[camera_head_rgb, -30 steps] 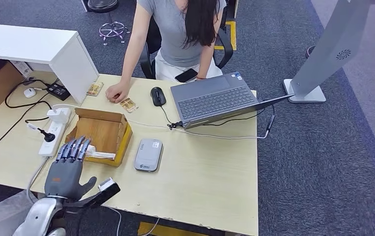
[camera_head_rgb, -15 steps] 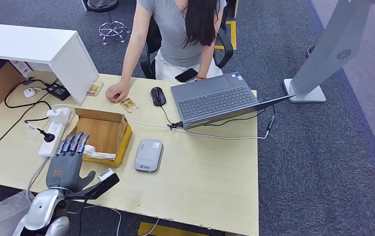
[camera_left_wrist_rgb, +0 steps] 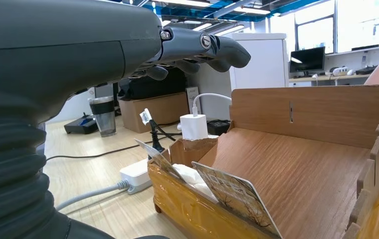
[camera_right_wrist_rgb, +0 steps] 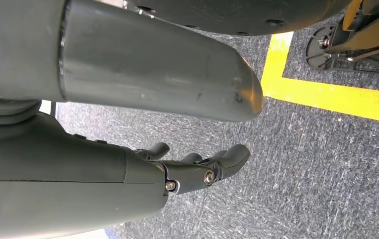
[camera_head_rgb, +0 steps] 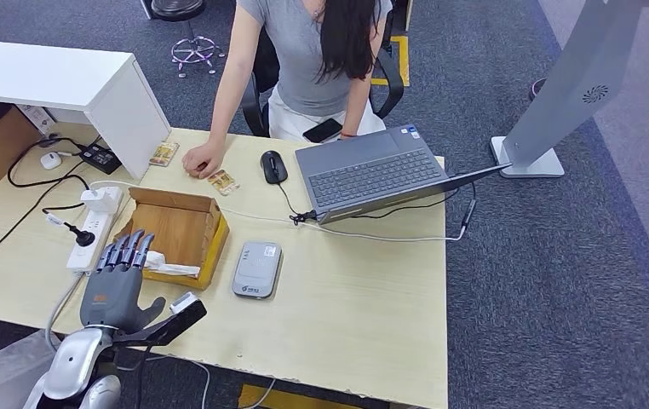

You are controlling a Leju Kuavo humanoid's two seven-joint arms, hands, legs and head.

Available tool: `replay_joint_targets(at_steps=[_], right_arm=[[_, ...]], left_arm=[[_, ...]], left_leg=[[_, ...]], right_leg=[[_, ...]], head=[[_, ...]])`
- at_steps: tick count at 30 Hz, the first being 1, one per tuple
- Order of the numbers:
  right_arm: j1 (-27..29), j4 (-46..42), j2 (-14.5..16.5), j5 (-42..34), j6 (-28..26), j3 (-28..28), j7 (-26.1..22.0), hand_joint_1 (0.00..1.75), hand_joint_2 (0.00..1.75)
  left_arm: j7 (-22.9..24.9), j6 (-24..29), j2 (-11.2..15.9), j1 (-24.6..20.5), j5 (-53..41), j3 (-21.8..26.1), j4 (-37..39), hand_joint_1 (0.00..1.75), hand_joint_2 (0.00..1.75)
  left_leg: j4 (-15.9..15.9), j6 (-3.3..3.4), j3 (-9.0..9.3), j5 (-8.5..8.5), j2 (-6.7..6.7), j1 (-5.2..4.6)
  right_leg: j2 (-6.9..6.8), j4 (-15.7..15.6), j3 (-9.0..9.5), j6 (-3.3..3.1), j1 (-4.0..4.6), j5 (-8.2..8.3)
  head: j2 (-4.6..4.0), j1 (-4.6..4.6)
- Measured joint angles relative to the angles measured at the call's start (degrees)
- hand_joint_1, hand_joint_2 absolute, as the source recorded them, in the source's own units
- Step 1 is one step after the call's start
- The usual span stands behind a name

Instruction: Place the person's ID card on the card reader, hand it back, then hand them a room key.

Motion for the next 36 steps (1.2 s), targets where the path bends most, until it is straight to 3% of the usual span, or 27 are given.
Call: replay_joint_targets(at_steps=[36], right_arm=[[0.00,0.00,0.00,0.00,0.00,0.00,0.00,0.00,0.00]], left_arm=[[0.00,0.00,-0.07,0.00,0.00,0.02,0.00,0.00,1.75]], left_leg=[[0.00,0.00,0.00,0.00,0.00,0.00]], right_leg=[[0.00,0.00,0.00,0.00,0.00,0.00]], head=[[0.00,0.00]])
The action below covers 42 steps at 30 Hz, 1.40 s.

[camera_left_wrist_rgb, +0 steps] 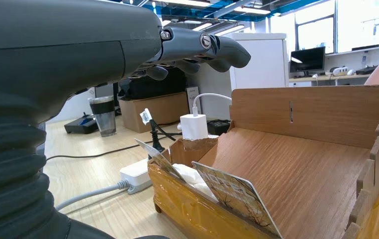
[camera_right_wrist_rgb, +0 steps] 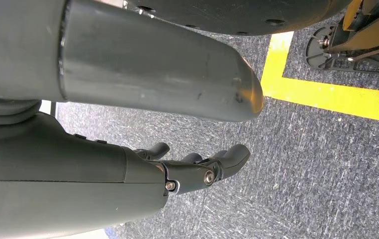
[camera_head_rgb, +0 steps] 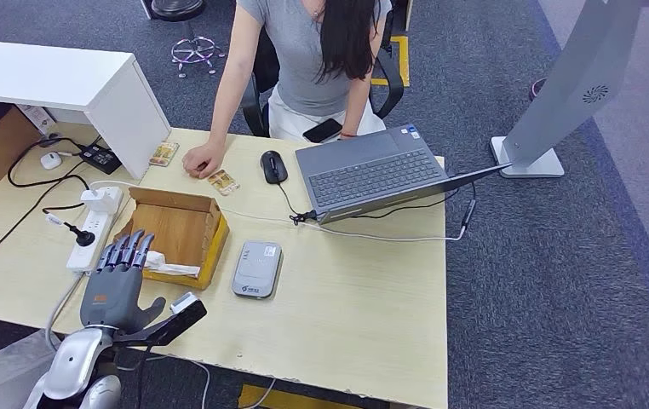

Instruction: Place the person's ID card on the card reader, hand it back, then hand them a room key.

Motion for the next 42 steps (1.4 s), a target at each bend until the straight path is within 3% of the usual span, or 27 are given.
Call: replay_joint_targets(at_steps=[28,33,42], right_arm=[[0.00,0.00,0.00,0.05,0.03,0.00,0.00,0.00,0.00],[-0.24,0.00,0.01,1.21,0.87,0.04,0.13,0.00,0.00],[-0.33,0.00,0.01,1.36,0.98,0.04,0.15,0.00,0.00]], left_arm=[[0.00,-0.13,-0.16,-0.19,0.02,0.04,0.39,0.00,1.75],[-0.38,-2.79,-0.64,-3.37,0.50,0.02,5.17,0.00,1.75],[-0.68,-2.62,-1.49,-5.78,0.61,0.03,10.26,0.00,1.75]], left_leg=[[0.00,0.00,0.01,0.00,0.00,0.00],[0.01,0.02,0.01,0.03,-0.01,0.00],[0.01,0.02,0.02,0.02,0.04,-0.01]], right_leg=[[0.00,0.00,-0.01,0.00,0.00,0.00],[-0.05,0.00,0.03,0.00,-0.01,0.01],[0.01,0.00,0.03,0.00,-0.01,0.01]], head=[[0.00,-0.01],[0.00,0.00],[0.00,0.00]])
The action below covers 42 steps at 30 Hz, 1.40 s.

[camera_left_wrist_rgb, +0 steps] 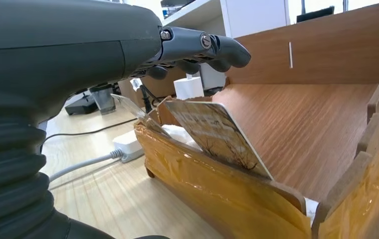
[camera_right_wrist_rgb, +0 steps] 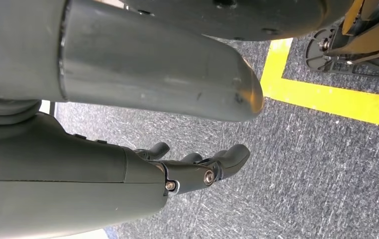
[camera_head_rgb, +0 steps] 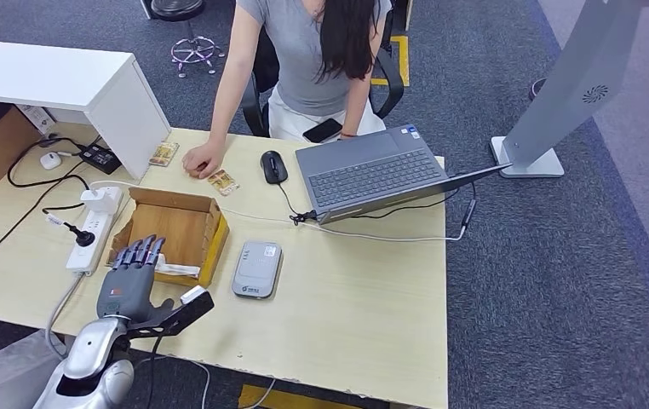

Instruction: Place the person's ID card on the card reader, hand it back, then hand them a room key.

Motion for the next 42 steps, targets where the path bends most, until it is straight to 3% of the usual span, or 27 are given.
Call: replay_joint_targets(at_steps=[22,26,33,42], right_arm=[[0.00,0.00,0.00,0.25,0.00,0.00,-0.32,0.00,0.00],[0.01,0.00,0.01,0.51,-0.02,0.00,-0.26,0.00,0.00],[0.01,0.00,0.00,0.86,-0.02,0.00,-0.80,0.00,0.00],[0.02,0.00,0.00,1.02,-0.02,0.00,-0.90,0.00,0.00]], left_arm=[[-0.02,0.05,-0.32,-0.32,-0.02,-0.01,1.61,0.00,1.75],[-0.21,0.42,-0.40,-0.36,-0.02,-0.01,1.62,1.75,1.75],[-2.51,4.76,-0.69,-0.30,0.18,-0.01,1.60,1.75,1.75],[-3.16,5.75,-0.86,-0.18,0.49,-0.01,1.34,1.75,1.75]], left_leg=[[0.00,0.00,0.00,0.00,0.00,0.00],[0.00,0.00,0.00,0.00,0.00,0.00],[0.00,0.00,0.00,0.00,0.00,0.00],[0.00,0.00,-0.01,0.00,0.00,0.00]], right_leg=[[0.00,0.00,-0.01,0.00,0.00,0.00],[0.00,0.00,-0.01,0.00,0.00,0.00],[0.00,0.00,0.00,0.00,0.00,0.00],[0.00,0.00,0.00,0.00,0.00,0.00]], head=[[0.00,0.00],[0.00,0.00],[0.00,0.00],[0.00,-0.01]])
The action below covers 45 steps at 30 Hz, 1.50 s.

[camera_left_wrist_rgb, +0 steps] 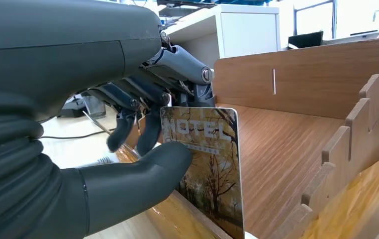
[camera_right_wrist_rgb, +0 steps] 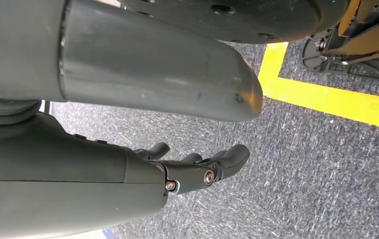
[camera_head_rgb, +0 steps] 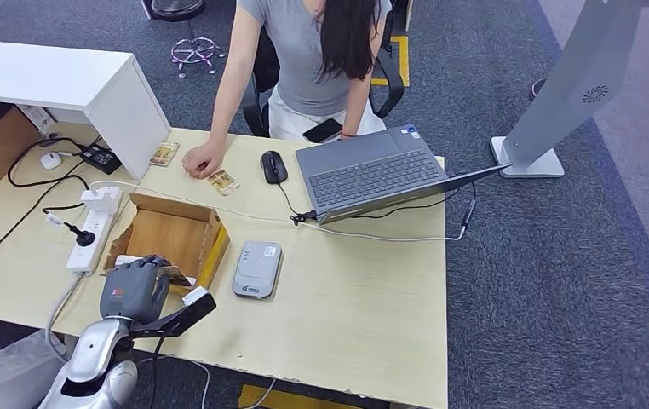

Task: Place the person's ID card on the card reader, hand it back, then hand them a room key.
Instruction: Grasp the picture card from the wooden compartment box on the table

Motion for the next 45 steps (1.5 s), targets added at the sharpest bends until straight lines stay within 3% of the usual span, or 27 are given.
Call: replay_joint_targets(at_steps=[34,36,41,45], right_arm=[[0.00,0.00,0.01,0.46,0.03,0.00,-0.34,0.00,0.00],[-0.01,0.00,0.00,0.81,0.16,0.00,-0.41,0.00,0.00],[-0.67,0.00,-0.02,1.80,1.01,0.01,-0.33,0.00,0.00],[-0.68,-0.02,-0.01,2.23,1.41,0.07,-0.39,0.00,0.00]], left_arm=[[-0.28,-0.10,0.02,-0.14,-0.01,-0.01,-0.38,1.75,1.75],[-0.71,-0.61,0.39,-2.57,-0.42,-0.34,-0.41,1.75,1.75],[-1.21,-5.86,2.74,-17.91,-0.16,-3.54,-0.20,1.75,1.75],[-1.21,-7.01,3.54,-25.41,0.51,-5.17,0.60,1.75,1.75]], left_leg=[[0.03,0.00,0.02,0.00,0.00,0.00],[0.09,0.01,-0.08,0.08,-0.13,0.03],[0.13,-0.01,-0.37,0.36,-0.40,0.07],[0.13,-0.03,-0.30,0.38,-0.09,0.04]], right_leg=[[0.00,-0.02,-0.10,0.00,0.00,0.00],[-0.12,-0.03,-0.26,0.01,0.02,0.01],[-0.39,0.04,-0.20,-0.01,0.07,0.28],[-0.06,0.04,-0.24,0.05,0.06,0.37]], head=[[0.00,-0.01],[0.00,-0.03],[0.00,0.05],[0.00,0.05]])
